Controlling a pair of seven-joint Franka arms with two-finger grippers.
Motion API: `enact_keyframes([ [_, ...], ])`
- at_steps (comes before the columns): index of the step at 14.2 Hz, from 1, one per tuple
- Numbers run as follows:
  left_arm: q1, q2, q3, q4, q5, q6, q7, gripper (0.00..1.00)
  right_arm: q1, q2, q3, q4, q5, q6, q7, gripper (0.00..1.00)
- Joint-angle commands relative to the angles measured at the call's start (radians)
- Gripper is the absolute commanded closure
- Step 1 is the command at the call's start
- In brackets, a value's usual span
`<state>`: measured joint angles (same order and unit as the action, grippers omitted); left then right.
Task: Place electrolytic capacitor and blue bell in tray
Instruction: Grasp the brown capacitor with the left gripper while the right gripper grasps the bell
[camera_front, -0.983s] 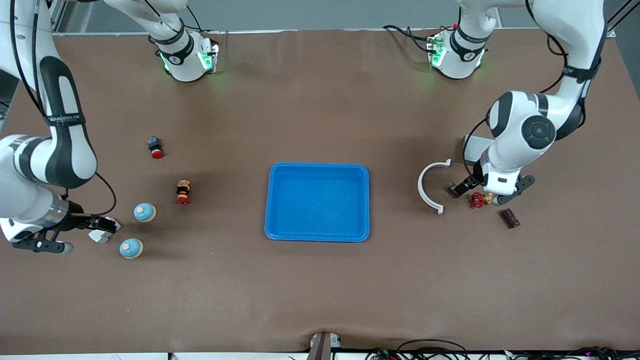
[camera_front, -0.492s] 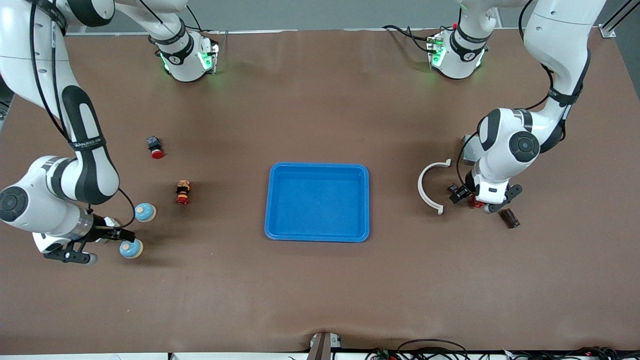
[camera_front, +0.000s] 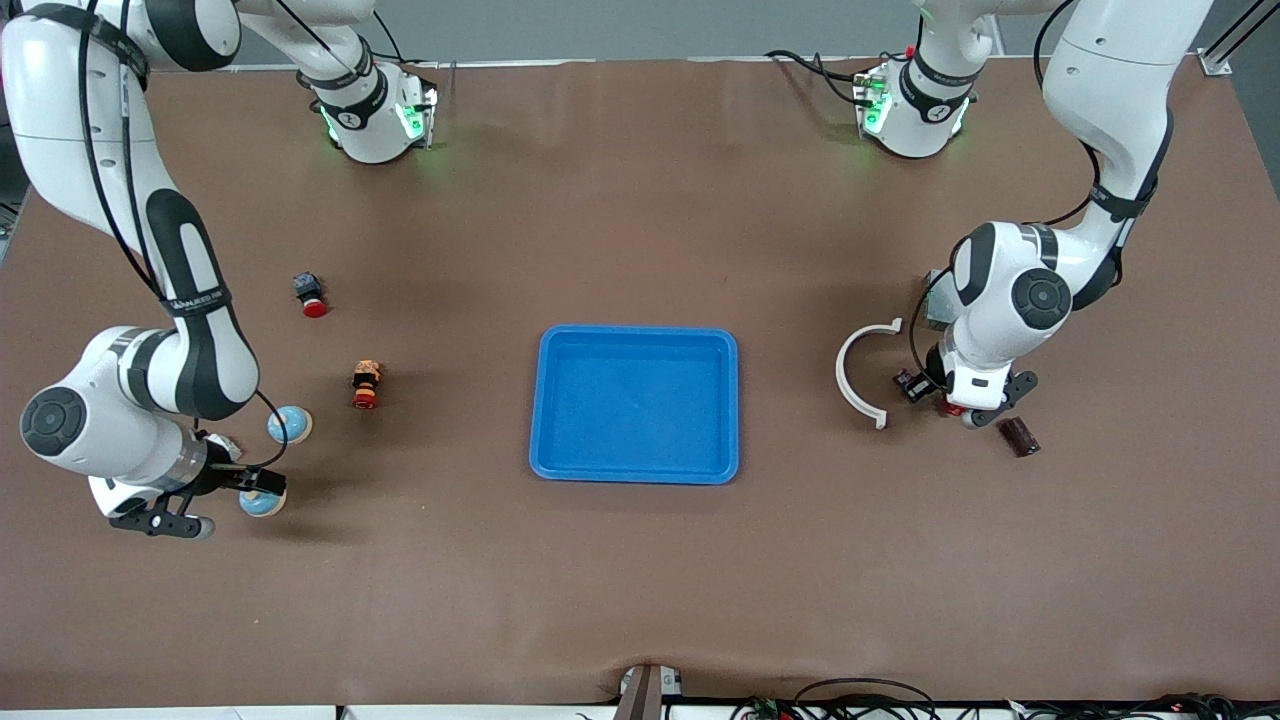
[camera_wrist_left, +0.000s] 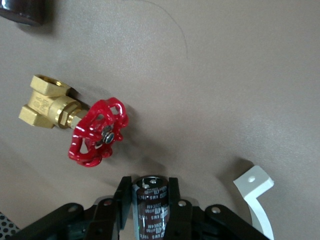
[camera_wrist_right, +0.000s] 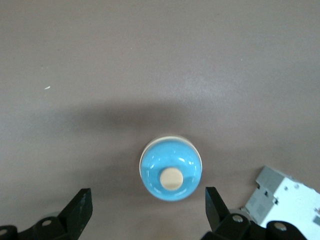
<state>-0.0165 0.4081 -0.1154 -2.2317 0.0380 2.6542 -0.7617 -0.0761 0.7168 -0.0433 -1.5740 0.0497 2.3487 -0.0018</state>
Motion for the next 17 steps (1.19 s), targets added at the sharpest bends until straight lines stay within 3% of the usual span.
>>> enact_keyframes([
  [1, 0.001, -0.009, -0.003, -0.002, -0.006, 0.013, 0.005, 1.0, 0.001, 0.046, 0.0, 0.048, -0.025, 0.015, 0.003, 0.0],
  [4, -0.002, -0.073, -0.004, 0.009, -0.004, -0.032, 0.005, 1.0, -0.002, 0.058, -0.001, 0.06, -0.042, 0.015, 0.003, 0.0],
  [6, -0.008, -0.115, -0.01, 0.061, -0.003, -0.141, 0.001, 1.0, -0.007, 0.064, -0.001, 0.06, -0.054, 0.015, 0.003, 0.0],
  [9, -0.008, -0.137, -0.078, 0.153, -0.004, -0.293, -0.037, 1.0, -0.011, 0.067, -0.003, 0.061, -0.056, 0.017, 0.002, 0.0],
  [13, -0.031, -0.091, -0.176, 0.239, -0.004, -0.309, -0.235, 1.0, -0.013, 0.084, -0.003, 0.068, -0.054, 0.034, 0.002, 0.0],
  [17, -0.186, 0.023, -0.178, 0.363, 0.006, -0.307, -0.497, 1.0, -0.013, 0.095, -0.004, 0.068, -0.056, 0.05, 0.002, 0.0],
])
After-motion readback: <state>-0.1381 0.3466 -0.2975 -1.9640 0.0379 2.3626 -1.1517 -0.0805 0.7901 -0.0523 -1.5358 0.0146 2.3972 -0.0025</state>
